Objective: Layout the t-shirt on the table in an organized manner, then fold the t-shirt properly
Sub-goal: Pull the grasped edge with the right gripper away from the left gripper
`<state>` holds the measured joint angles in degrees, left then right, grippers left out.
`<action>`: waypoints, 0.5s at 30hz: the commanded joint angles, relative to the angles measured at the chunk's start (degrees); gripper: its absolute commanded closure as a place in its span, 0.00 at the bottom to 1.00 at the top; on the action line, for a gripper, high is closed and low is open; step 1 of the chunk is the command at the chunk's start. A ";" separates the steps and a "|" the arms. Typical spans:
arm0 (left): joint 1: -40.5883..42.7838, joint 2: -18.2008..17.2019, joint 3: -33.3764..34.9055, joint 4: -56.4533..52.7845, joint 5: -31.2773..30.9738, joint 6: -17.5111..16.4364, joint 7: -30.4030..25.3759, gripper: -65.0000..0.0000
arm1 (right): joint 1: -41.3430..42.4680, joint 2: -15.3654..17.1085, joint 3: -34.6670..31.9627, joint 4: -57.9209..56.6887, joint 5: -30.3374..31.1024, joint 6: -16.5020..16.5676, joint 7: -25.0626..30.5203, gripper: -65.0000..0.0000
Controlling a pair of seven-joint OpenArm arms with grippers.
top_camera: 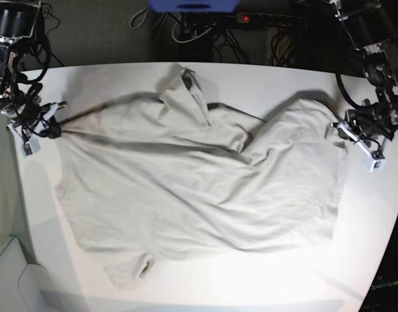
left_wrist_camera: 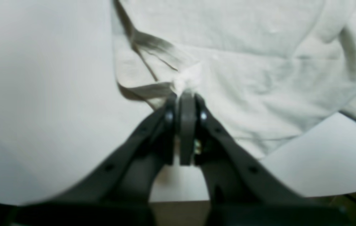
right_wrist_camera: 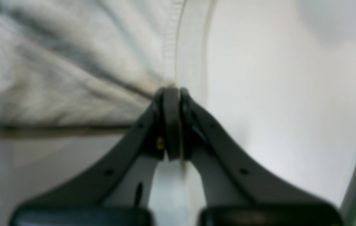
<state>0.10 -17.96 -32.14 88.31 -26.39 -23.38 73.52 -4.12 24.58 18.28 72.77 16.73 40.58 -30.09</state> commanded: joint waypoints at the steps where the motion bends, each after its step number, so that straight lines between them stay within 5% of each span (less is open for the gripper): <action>1: -0.85 -1.34 -0.25 0.70 -0.46 -0.14 -0.50 1.00 | 0.38 1.22 1.01 1.56 0.28 -0.58 0.68 1.00; 11: 1.88 -3.28 -0.61 0.96 -0.82 -0.14 -0.42 1.00 | -6.12 0.87 1.80 14.39 0.37 -0.58 0.33 0.71; 15: 2.76 -3.19 -0.69 0.79 -0.73 -0.14 -0.50 1.00 | -9.29 -4.93 0.13 28.63 0.37 -0.58 -6.00 0.63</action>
<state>3.97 -19.99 -32.51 88.25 -26.61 -23.38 73.71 -14.31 18.76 18.31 100.55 15.35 40.21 -38.48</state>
